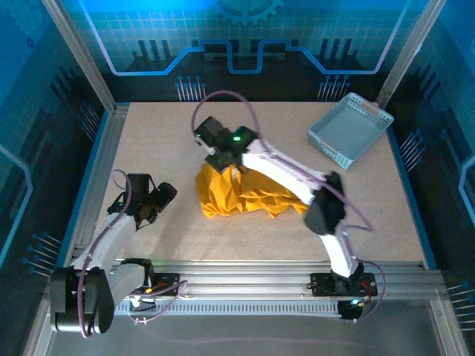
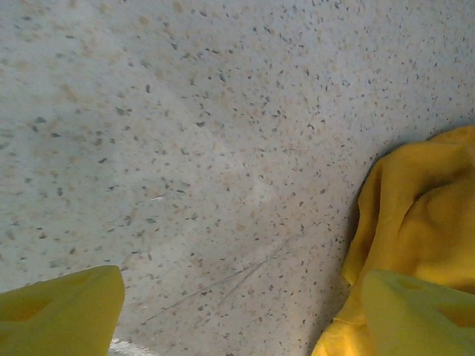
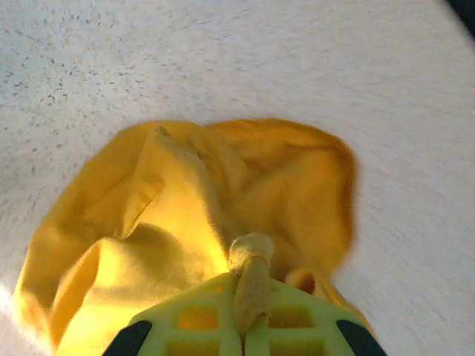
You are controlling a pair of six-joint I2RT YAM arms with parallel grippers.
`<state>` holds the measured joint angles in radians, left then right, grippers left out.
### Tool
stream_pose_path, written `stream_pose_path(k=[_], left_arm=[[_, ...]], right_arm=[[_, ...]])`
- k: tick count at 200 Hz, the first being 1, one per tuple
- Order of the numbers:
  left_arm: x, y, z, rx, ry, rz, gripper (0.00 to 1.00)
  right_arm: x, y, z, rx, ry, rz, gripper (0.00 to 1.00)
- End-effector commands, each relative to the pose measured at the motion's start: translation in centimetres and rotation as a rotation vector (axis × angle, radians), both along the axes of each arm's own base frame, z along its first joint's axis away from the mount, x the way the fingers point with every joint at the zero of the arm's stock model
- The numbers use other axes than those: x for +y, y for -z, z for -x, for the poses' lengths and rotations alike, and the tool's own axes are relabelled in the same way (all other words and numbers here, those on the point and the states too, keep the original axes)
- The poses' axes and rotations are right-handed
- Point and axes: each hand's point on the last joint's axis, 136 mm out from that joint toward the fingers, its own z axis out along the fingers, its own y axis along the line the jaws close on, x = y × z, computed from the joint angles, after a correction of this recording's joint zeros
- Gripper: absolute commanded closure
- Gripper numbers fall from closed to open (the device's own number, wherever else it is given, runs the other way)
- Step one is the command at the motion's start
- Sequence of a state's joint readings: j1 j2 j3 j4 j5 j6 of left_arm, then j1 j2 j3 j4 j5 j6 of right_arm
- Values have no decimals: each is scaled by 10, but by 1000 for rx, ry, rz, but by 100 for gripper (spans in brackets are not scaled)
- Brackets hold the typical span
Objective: Fold the inside-out t-shirt
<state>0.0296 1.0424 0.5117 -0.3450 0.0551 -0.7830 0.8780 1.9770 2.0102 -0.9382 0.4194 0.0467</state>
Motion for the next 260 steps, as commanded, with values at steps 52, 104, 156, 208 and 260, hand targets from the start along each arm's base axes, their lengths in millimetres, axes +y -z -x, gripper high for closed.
stream_pose_path(k=[52, 104, 156, 208, 260], left_arm=[[-35, -12, -32, -31, 160, 10, 20], [-55, -5, -42, -2, 219, 2, 21], [-56, -10, -47, -5, 231, -18, 21], [-53, -7, -46, 5, 238, -36, 21], [-53, -4, -46, 9, 231, -36, 21]], right_arm=[[-229, 42, 120, 136, 630, -231, 100], [-274, 88, 141, 234, 842, -257, 35], [-199, 39, 41, 223, 610, -344, 26], [-166, 77, -31, 333, 552, -272, 39], [-156, 114, -46, 426, 570, -216, 52]])
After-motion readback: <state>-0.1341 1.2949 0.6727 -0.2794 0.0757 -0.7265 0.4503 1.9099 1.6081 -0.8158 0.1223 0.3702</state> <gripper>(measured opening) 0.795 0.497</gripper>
